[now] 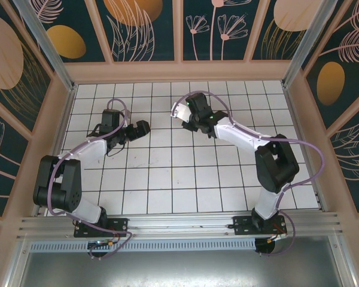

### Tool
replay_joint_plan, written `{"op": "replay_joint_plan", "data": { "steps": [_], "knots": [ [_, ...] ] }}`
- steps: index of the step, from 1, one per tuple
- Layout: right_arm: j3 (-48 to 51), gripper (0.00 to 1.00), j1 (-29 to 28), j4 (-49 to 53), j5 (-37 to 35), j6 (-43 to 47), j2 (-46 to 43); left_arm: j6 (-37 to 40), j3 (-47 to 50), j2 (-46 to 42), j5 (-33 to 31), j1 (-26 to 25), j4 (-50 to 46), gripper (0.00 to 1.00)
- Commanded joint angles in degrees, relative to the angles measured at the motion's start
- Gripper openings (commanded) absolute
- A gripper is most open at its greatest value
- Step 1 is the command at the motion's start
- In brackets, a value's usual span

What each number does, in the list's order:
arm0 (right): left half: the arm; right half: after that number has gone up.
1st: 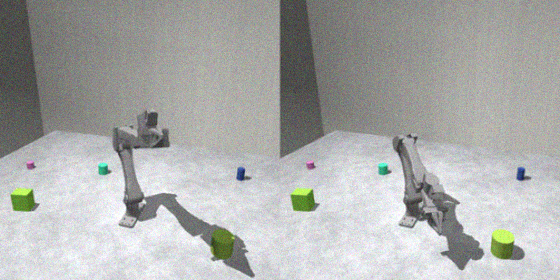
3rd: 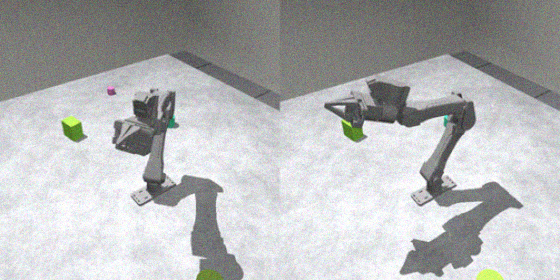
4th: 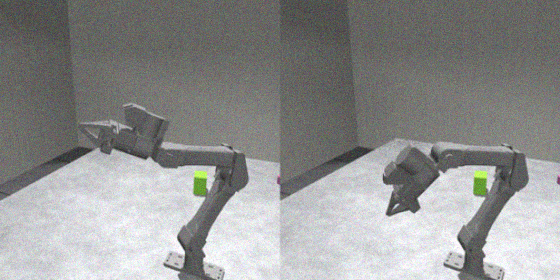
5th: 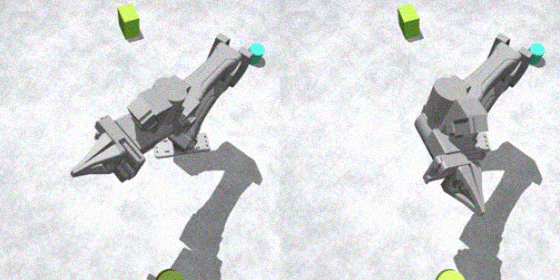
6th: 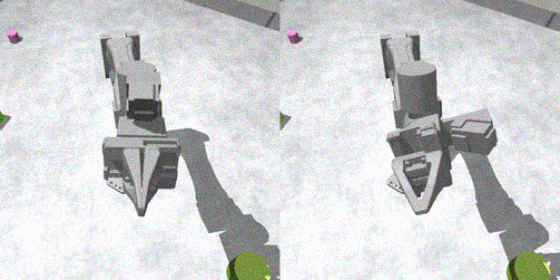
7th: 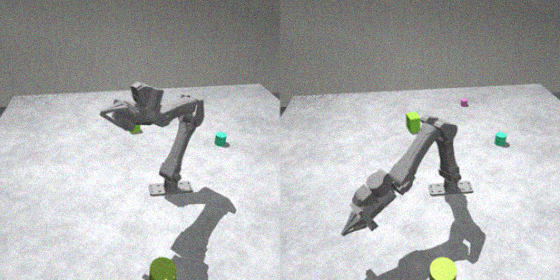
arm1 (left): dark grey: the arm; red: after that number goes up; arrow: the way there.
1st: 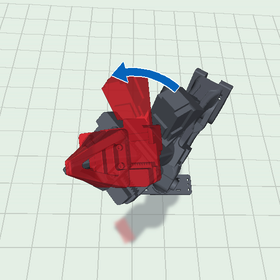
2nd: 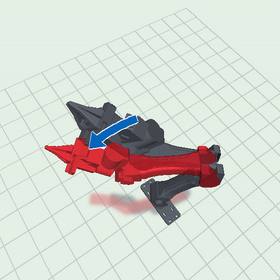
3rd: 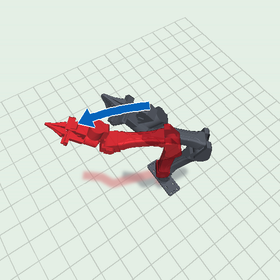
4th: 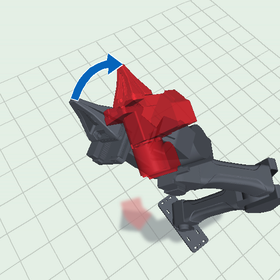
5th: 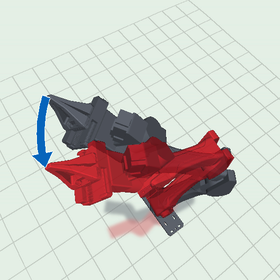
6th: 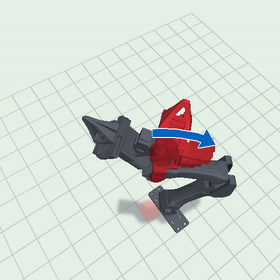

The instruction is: Fold the paper box

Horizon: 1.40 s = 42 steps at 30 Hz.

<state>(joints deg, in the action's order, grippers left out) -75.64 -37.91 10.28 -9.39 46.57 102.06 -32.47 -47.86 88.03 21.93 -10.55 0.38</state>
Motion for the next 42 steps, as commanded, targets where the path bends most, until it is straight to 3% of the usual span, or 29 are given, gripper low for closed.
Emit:
{"op": "replay_joint_plan", "data": {
  "steps": [1,9,13,17,21,23,27,30,36,42],
  "knots": [
    [5.22,0.39,-2.64,-16.26,-9.01,5.64,-0.24,-0.33,0.92,0.13,-0.40,0.26,1.73,0.99],
    [12.50,0.38,-9.85,-30.19,-11.05,12.66,1.71,-1.21,1.62,-0.15,-1.62,1.34,1.64,0.99],
    [15.63,0.38,-12.67,-36.89,-11.36,15.52,3.71,-6.86,3.88,-0.03,-2.01,4.22,4.92,0.99],
    [20.27,0.38,-15.16,-49.85,-13.05,20.12,7.26,-12.46,6.72,-0.88,-0.58,7.48,10.88,0.99],
    [23.45,0.40,-15.91,-58.51,-15.22,21.33,10.13,-12.02,7.34,-3.18,-1.50,7.93,11.96,0.98],
    [23.73,0.50,-15.97,-57.66,-14.75,19.72,10.31,-10.63,7.09,-3.34,-1.74,7.91,10.74,0.99],
    [22.92,0.85,-15.62,-50.70,-9.55,14.00,7.59,-9.71,7.80,-4.17,-2.78,7.91,10.40,0.99],
    [22.40,0.97,-15.11,-44.08,-4.14,10.26,3.99,-9.58,7.54,-4.98,-2.16,7.91,11.04,0.99],
    [19.76,0.99,-13.02,-25.90,11.68,-0.86,-4.46,-6.77,5.72,-5.50,-4.72,7.91,10.33,0.99],
    [25.80,0.99,-6.33,-34.91,18.08,-17.42,-13.11,1.07,7.52,-10.32,-8.87,7.91,15.40,0.99]
  ]
}}
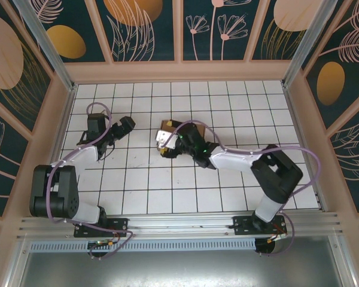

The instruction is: Fold the paper box

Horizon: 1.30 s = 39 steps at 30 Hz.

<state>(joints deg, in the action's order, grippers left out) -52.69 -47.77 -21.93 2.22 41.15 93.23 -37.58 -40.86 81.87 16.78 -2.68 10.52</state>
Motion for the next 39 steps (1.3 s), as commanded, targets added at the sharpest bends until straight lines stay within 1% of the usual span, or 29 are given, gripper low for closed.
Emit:
{"op": "replay_joint_plan", "data": {
  "steps": [1,3,4,5,6,7,8,10,12,14,16,18,20,22,23,24,27,29,30,31,33,39],
  "knots": [
    [4.19,0.99,5.16,-4.54,7.15,-14.26,-5.66,8.57,1.64,-5.46,-5.44,0.04,7.10,0.99],
    [7.90,0.99,9.05,-9.08,7.45,-19.69,-9.03,15.63,5.26,-8.40,-9.51,-0.04,13.68,0.99],
    [9.55,0.99,10.80,-10.82,7.45,-21.83,-10.40,17.59,7.85,-9.85,-11.49,-0.05,17.86,0.99],
    [11.12,0.99,13.24,-12.42,7.37,-24.57,-12.18,19.47,10.66,-11.56,-15.02,0.01,21.63,0.99],
    [12.78,0.99,15.46,-13.76,7.21,-26.52,-13.64,21.50,12.81,-13.18,-18.33,0.04,24.22,0.99],
    [14.53,0.99,17.07,-15.31,6.70,-28.36,-15.22,23.38,14.45,-14.49,-20.15,-0.04,26.35,0.99],
    [16.87,0.99,20.41,-16.82,6.06,-30.03,-17.19,25.55,16.34,-15.85,-22.31,0.02,28.48,0.99],
    [21.19,0.99,25.27,-19.52,3.64,-32.27,-20.81,30.39,19.68,-17.57,-25.57,0.04,32.38,0.99],
    [25.14,0.99,30.24,-20.68,-0.48,-32.73,-23.85,34.94,23.86,-17.64,-27.67,-0.04,39.16,0.99],
    [27.66,0.99,32.70,-19.85,-6.71,-31.01,-25.14,36.35,26.36,-15.67,-28.16,0.00,44.54,0.99],
    [30.94,0.99,36.45,-22.18,-8.36,-31.17,-25.63,37.15,26.12,-11.88,-28.18,0.04,45.40,0.99],
    [33.91,0.99,41.45,-25.87,-6.95,-34.71,-24.77,36.66,26.10,-7.75,-28.52,0.04,47.94,0.99],
    [35.83,0.99,45.25,-29.54,-5.18,-37.60,-22.53,36.17,26.66,-3.70,-27.92,0.05,52.78,0.99],
    [37.96,0.99,47.98,-35.63,-3.42,-40.17,-19.52,35.41,25.18,-2.67,-26.60,0.13,51.62,0.99],
    [38.93,0.99,49.32,-38.72,-2.04,-41.66,-17.89,35.27,25.80,-1.56,-25.33,0.13,54.19,0.99],
    [39.40,0.99,50.22,-40.94,-0.51,-42.32,-16.26,35.26,25.71,-0.25,-25.38,0.13,55.19,0.99],
    [39.61,0.99,51.90,-45.77,1.64,-43.72,-10.35,33.93,27.72,5.59,-25.28,1.23,64.12,0.99],
    [39.63,0.99,52.01,-49.18,3.01,-43.55,-6.18,33.24,27.08,5.18,-25.71,1.74,61.94,0.99],
    [39.50,0.99,51.58,-51.02,3.42,-42.70,-4.58,33.21,27.36,5.48,-26.02,1.71,62.97,0.99],
    [39.06,0.99,51.21,-48.99,2.77,-42.41,-5.17,32.78,27.35,5.11,-26.99,1.72,62.24,0.99],
    [39.03,0.99,51.10,-49.09,2.74,-42.30,-5.14,32.31,27.74,5.17,-28.78,1.71,63.03,0.99],
    [38.94,0.99,51.11,-48.72,2.62,-42.30,-5.12,32.30,27.89,5.15,-28.81,1.73,63.36,0.99]
  ]
}}
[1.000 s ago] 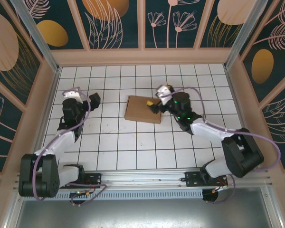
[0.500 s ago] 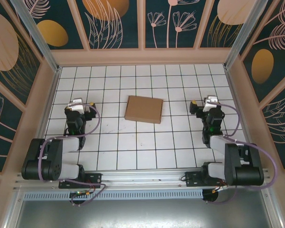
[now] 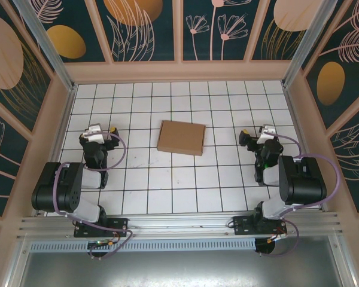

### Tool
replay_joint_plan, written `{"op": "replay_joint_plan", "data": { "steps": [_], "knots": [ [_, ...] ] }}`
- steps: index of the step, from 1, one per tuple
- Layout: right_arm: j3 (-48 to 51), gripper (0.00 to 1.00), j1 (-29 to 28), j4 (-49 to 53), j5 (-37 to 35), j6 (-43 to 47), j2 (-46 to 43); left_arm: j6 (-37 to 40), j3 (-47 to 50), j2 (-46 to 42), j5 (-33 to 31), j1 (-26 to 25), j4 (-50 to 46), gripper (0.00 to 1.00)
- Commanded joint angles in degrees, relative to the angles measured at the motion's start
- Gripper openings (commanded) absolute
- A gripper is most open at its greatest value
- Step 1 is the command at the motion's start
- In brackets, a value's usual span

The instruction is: Fold the paper box

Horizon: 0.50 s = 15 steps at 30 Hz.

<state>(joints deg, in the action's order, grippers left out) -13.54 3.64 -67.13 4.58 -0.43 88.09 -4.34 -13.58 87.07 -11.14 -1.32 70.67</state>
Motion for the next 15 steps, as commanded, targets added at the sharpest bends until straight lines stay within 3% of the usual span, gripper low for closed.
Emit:
{"op": "replay_joint_plan", "data": {
  "steps": [1,15],
  "knots": [
    [-0.22,0.99,-0.44,-3.65,0.21,-0.72,0.05,-0.89,0.58,-0.06,-0.84,0.29,3.15,0.99],
    [-0.19,0.99,-0.49,-3.59,-0.10,-0.63,-0.01,-0.65,0.45,-0.05,-0.03,0.33,2.88,0.99]
  ]
}}
